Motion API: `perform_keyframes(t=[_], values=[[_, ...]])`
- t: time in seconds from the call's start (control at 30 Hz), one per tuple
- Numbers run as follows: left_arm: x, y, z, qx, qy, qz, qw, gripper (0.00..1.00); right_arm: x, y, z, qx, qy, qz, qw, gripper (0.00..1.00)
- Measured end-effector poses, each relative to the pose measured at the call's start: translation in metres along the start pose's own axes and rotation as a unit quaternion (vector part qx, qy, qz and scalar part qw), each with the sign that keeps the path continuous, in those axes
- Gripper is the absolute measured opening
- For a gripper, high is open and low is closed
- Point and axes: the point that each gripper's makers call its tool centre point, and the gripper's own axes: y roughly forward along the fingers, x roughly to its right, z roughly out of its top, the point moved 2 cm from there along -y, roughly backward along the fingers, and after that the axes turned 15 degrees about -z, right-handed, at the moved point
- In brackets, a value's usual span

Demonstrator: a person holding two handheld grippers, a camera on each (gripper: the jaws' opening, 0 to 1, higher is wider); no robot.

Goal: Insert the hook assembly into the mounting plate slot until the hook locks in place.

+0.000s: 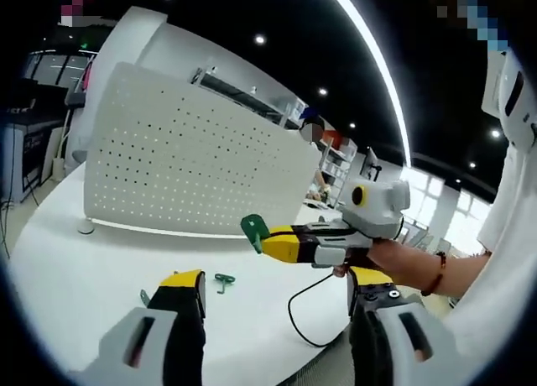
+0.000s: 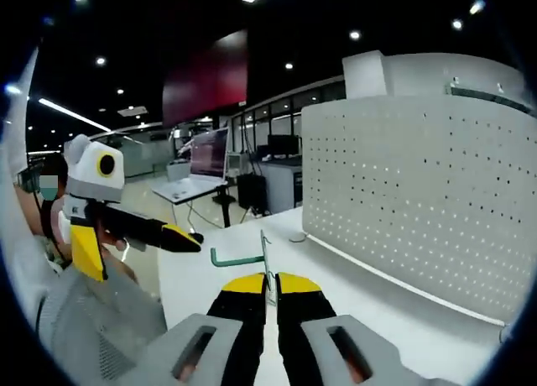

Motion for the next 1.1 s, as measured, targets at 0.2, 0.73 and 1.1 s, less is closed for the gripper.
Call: perform_keyframes(t=[0.2, 0.73, 1.1], values=[[-0.008, -0.007, 0.004, -0.014, 0.008, 0.000, 0.9999, 0.62, -0.009, -0.002, 0.004, 0.016, 0.017, 0.010, 0.9997, 0.02], [0.005, 0.001, 0.016, 0.050, -0.056, -0.036, 0.9965, 0.29, -0.032, -0.011, 0.023, 0.051, 0.027, 0.027, 0.9979, 0.02], [0.004, 0.002, 0.020, 0.058, -0.075, -0.037, 0.9948, 0.15, -0.040, -0.018, 0.033, 0.073, 0.046, 0.034, 0.9957, 0.02]])
